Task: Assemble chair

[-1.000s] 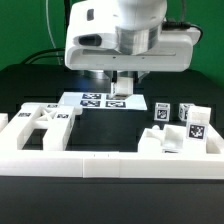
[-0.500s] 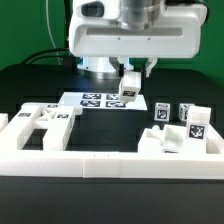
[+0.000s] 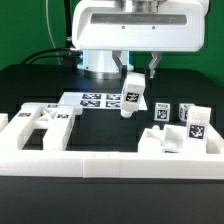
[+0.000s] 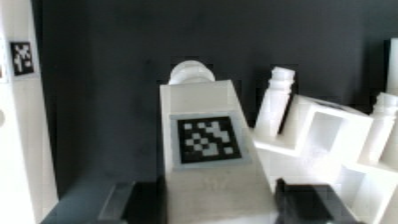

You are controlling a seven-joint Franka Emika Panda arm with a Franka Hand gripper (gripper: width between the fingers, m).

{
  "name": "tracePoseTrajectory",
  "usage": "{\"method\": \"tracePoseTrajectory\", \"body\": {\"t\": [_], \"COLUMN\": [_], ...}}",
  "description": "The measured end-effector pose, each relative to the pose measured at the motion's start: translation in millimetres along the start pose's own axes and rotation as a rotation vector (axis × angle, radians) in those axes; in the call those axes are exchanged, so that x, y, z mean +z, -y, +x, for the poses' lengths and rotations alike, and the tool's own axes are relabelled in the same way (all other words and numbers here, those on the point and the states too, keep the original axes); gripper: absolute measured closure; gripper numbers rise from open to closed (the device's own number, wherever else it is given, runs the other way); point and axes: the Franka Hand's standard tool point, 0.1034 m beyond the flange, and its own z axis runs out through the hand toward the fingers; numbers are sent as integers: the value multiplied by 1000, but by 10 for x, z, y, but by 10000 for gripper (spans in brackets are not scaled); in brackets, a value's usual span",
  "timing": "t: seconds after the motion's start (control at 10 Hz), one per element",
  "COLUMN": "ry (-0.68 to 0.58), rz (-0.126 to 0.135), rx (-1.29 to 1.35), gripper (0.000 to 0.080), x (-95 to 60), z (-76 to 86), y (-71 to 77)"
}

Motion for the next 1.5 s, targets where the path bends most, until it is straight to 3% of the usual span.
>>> {"method": "tracePoseTrajectory", "body": {"t": [0.1, 0.3, 0.6, 0.8, 0.9, 1.5], "ry": [-57, -210, -265, -280, -310, -304], "rz": [33, -36, -24, 15, 14, 11], "rx": [40, -80, -51, 7, 6, 18], "gripper": [515, 515, 515, 515, 515, 515], "x": [-84, -194, -133, -131, -110, -22], "z": [112, 303, 289, 411, 483, 467], "y": [49, 249, 231, 257, 256, 226]}}
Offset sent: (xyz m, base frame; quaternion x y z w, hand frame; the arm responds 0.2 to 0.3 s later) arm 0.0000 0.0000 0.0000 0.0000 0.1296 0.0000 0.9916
